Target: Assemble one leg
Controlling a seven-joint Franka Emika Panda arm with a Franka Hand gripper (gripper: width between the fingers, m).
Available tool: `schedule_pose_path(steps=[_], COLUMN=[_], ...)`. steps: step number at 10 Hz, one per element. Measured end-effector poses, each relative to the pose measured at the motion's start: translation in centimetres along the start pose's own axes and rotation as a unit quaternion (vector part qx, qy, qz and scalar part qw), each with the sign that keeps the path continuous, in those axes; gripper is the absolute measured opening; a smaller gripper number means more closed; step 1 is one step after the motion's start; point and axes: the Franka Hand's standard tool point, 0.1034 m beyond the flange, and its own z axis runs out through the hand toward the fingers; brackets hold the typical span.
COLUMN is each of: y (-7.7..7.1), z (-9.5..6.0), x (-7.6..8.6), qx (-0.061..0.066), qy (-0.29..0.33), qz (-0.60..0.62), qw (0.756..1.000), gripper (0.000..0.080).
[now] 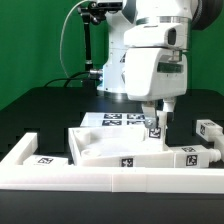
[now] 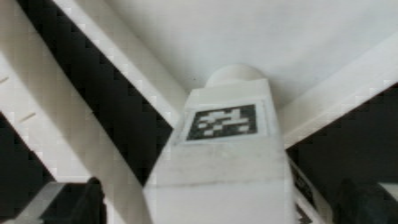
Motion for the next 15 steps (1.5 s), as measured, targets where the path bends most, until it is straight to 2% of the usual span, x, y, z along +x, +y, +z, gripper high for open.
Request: schedule_pose_path(steps=[2, 4, 6, 8, 9, 11, 12, 14, 15], y=[0.0, 0.0, 0.0, 0.1, 0.1, -0.1, -0.1, -0.4, -0.5], z=[0.0, 0.1, 0.1, 0.1, 0.1, 0.3, 0.3, 0.3, 0.3], x=[-0.1, -0.1, -0.2, -0.2, -0.2, -0.1, 0.1, 0.6, 0.8], qx=[0.000, 0.001, 0.001, 0.004, 0.005, 0.015, 0.016, 0.017, 0.019], qy=[0.000, 0.000, 0.000, 0.005, 0.008, 0.011, 0.012, 0.011, 0.011], qz=[-0.007, 0.010, 0.014, 0.165, 0.234, 0.379, 0.450, 0.528, 0.587], qw=[1.000, 1.000, 1.000, 0.986, 0.972, 0.925, 0.893, 0.849, 0.810], gripper=[0.0639, 0.0310, 0.0287, 0.0287, 0.0287, 0.0287, 0.0287, 0.0287, 0.0287])
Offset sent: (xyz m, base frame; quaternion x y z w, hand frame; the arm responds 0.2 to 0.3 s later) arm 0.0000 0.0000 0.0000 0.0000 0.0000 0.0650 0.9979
